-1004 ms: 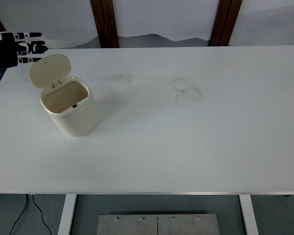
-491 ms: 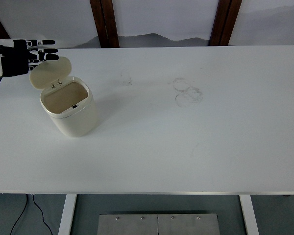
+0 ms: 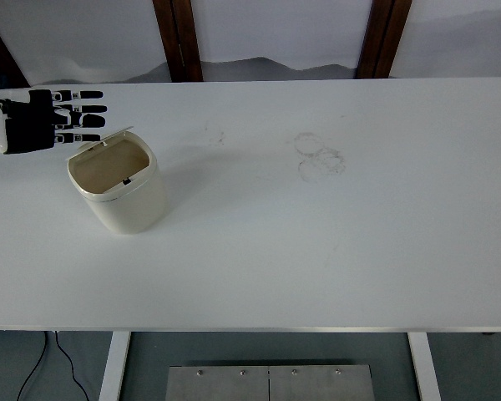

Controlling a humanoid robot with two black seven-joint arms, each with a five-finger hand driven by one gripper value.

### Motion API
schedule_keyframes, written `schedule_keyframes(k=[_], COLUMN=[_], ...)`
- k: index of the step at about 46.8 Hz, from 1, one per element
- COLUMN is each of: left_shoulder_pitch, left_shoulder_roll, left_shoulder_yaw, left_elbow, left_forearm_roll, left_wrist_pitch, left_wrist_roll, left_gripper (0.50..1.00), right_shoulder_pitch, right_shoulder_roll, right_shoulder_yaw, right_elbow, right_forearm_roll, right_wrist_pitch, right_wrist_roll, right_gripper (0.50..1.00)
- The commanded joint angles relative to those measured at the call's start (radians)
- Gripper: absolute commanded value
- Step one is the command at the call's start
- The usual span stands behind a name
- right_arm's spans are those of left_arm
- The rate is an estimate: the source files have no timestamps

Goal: Close trash bin

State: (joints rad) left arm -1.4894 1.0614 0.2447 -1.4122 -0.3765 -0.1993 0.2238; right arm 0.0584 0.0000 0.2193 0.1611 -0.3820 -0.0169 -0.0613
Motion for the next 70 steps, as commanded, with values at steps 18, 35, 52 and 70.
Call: schedule_keyframes(k=[18,35,52,70], left_shoulder_pitch=[0.028,0.031,0.043,0.078], left_shoulder_roll=[-0.024,-0.055,-0.066,-0.069], left_shoulder_yaw=[0.001,-0.001,0.001,-0.001], left_elbow=[-0.004,-0.004,-0.004,-0.004], left_forearm_roll=[-0.012,-0.039,-0.041,-0.041], left_wrist_pitch=[0.009,0.012,0.023,0.023], left_wrist_roll=[-0.003,-0.011,-0.011,-0.011], left_gripper=[1.0,1.0,1.0,1.0], right_shoulder_pitch=[0.0,0.0,0.0,0.0], right_shoulder_roll=[0.0,0.0,0.0,0.0], right_shoulder_yaw=[0.0,0.0,0.0,0.0], right_elbow=[0.0,0.0,0.0,0.0], right_forearm_roll=[0.0,0.0,0.0,0.0], right_wrist_pitch=[0.0,0.0,0.0,0.0], right_wrist_roll=[0.0,0.0,0.0,0.0], right_gripper=[0.995,0.995,0.995,0.995])
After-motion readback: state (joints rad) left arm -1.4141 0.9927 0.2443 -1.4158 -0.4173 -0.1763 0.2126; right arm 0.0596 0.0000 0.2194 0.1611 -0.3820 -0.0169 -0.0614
